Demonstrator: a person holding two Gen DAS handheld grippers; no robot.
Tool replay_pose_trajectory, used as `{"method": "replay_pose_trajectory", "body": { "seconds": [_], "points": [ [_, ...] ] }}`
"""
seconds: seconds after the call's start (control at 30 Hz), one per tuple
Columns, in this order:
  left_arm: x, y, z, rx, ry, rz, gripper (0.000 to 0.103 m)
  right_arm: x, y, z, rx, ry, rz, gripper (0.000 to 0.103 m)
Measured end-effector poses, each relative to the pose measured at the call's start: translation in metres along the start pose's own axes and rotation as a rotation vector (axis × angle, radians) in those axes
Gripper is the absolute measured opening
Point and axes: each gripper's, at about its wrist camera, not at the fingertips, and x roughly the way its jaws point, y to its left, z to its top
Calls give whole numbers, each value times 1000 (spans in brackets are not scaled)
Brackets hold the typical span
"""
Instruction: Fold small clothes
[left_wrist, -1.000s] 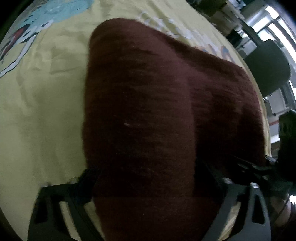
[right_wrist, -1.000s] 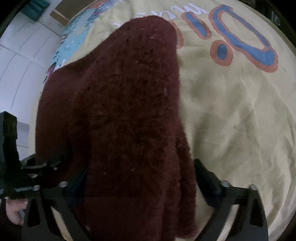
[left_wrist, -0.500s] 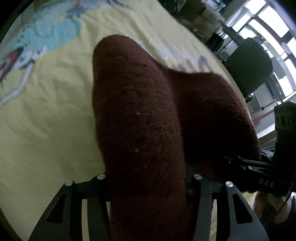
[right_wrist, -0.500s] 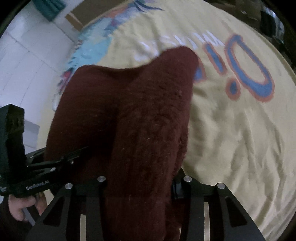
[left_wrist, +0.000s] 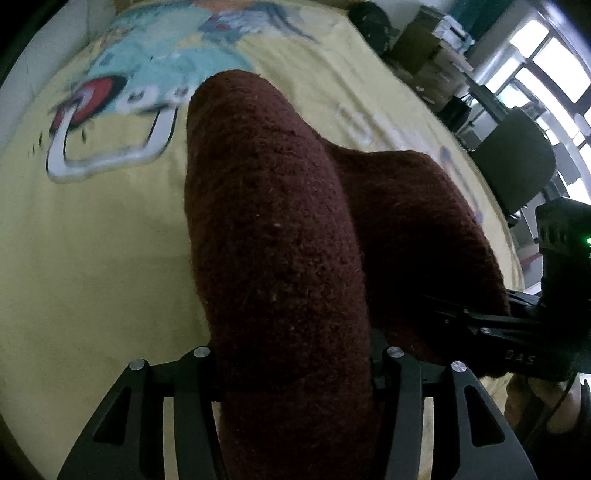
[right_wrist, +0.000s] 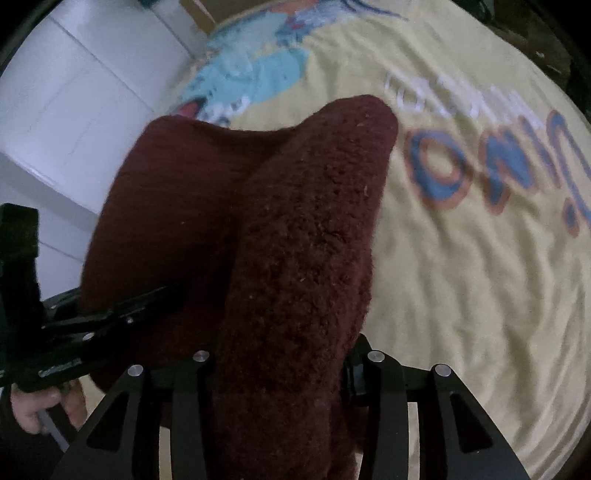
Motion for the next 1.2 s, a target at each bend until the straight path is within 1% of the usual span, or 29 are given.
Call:
{"method": "replay_pose_trajectory", "body": {
  "seconds": [0.07,0.1,0.13,0.17,0.2,0.23,0.27,0.3,0.33,0.4,0.47,0.5,0.53,0.57,0.6,0.63,0.67,0.7,0.77,0.87,1.0,1.07,1.17,1.2],
  "points": [
    [16,9,-10,-24,27,7,50,20,-1,-8,-1,34,-46,49],
    [24,12,-17,-34,30,20,57,26,-3,-14,-10,29,-69,54],
    [28,14,-20,-38,25,32,66,28,-3,-17,-16,18,-73,58],
    [30,15,-23,-44,17,40,69,28,-4,-19,-17,6,-75,62],
    [31,17,-25,-60,4,42,73,28,-5,-20,-22,1,-85,70],
    [31,19,-25,-78,-1,44,80,28,-5,-22,-33,-2,-101,77],
    [31,20,-25,-97,-4,49,83,26,-5,-24,-42,-9,-117,80],
    [33,19,-25,-113,-2,57,88,26,-5,-22,-49,-17,-131,82],
    [32,20,-26,-120,-1,59,90,25,-5,-22,-48,-20,-126,82],
    [23,18,-24,-117,-16,63,90,20,-6,-24,-50,-32,-126,82],
    [12,18,-24,-97,-29,75,89,7,-4,-27,-66,-62,-143,82],
    [6,14,-23,-84,-43,84,92,-1,-2,-26,-72,-78,-152,83],
    [2,12,-22,-78,-51,95,99,-8,-2,-28,-77,-94,-159,83],
    [-1,10,-21,-74,-59,104,102,-17,0,-31,-81,-114,-167,84],
    [-8,9,-22,-71,-70,114,102,-24,0,-32,-86,-138,-176,88],
    [-11,6,-21,-70,-77,125,102,-29,1,-33,-91,-153,-182,96],
    [-18,5,-22,-70,-93,139,102,-33,2,-35,-100,-166,-190,101],
    [-23,8,-25,-67,-107,143,102,-36,3,-37,-107,-176,-194,103],
    [-30,7,-31,-60,-127,150,102,-38,2,-41,-113,-185,-207,103],
    [-31,9,-32,-33,-120,186,102,-36,-6,-47,-95,-200,-220,103],
    [-12,16,-36,-12,-103,270,102,-24,-24,-52,-55,-183,-241,103],
    [-7,23,-42,-11,-111,270,102,-19,-34,-56,-38,-179,-250,103],
    [5,28,-54,29,-131,300,103,-8,-47,-62,-11,-171,-227,103],
    [9,30,-58,27,-143,296,103,-6,-50,-64,-8,-174,-221,103]
  ]
}}
